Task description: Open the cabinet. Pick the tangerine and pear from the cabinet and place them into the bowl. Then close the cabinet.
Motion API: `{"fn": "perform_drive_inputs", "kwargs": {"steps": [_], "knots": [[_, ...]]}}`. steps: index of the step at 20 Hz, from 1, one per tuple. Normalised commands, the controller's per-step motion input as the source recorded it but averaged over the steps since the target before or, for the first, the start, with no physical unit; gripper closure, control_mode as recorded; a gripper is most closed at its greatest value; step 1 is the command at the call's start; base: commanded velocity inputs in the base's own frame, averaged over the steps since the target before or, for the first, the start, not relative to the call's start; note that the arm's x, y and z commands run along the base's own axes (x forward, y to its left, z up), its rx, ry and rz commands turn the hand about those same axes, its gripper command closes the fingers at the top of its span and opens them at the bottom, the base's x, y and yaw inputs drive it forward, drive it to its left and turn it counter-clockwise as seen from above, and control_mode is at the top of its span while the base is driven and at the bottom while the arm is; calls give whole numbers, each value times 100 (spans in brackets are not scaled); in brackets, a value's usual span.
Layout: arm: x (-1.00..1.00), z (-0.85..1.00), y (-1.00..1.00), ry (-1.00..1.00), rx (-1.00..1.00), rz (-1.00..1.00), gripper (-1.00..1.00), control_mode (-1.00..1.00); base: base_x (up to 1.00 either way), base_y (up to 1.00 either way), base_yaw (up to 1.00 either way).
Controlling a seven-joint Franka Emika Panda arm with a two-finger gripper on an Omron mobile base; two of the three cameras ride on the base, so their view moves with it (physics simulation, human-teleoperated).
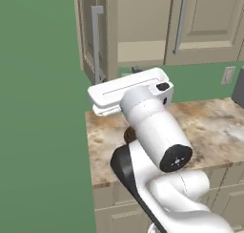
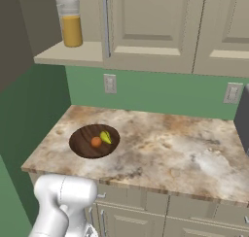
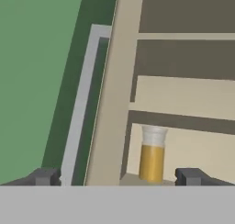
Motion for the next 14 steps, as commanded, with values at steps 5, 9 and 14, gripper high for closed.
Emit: {"fn": "perform_drive_inputs", "kwargs": {"steps": [5,9,14], "knots": [[-19,12,30,-7,0,0,-100,-100,0,0,0],[59,0,21,5,-4,-11,-100,-100,0,0,0],[63,1,-11,14,-1,-13,-100,-100,0,0,0]]}}
